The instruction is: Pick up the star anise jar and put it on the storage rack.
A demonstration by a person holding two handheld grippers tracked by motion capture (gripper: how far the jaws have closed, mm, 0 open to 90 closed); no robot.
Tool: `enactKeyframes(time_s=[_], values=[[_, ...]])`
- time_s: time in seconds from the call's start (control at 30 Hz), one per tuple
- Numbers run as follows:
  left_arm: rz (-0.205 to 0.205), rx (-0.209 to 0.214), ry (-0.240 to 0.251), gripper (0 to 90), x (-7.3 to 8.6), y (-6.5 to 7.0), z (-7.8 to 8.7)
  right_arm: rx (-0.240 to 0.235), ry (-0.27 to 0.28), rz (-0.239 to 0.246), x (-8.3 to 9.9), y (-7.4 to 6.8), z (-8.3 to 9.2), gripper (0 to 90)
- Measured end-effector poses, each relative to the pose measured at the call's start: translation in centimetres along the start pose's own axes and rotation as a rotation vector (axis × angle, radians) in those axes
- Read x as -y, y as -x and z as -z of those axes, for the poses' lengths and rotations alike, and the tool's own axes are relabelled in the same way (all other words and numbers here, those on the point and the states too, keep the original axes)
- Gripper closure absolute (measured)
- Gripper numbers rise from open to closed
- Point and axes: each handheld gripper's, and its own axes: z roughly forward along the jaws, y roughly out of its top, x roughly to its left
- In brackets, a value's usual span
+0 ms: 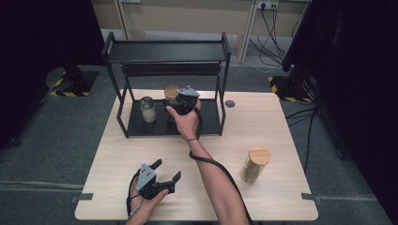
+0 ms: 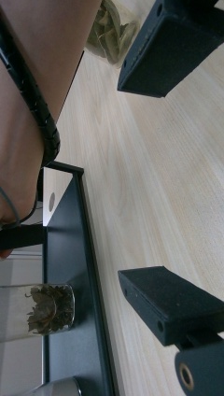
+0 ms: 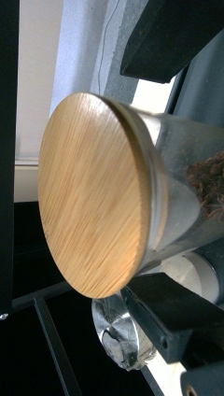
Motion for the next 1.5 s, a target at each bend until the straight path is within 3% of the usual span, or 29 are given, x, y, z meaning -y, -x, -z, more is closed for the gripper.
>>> enactKeyframes(time_s=[0.97, 1.5], values=[[-0.002, -0.003, 0.001, 8.1, 0.0, 0.0, 0.0, -0.066, -0.001, 0.026, -0.4, -0.9, 2.5, 1.5], [-0.005, -0.005, 0.0, 8.1, 0.0, 0.0, 0.0, -0.084, -0.012, 0.028, 0.5, -0.8, 4.6, 1.6]])
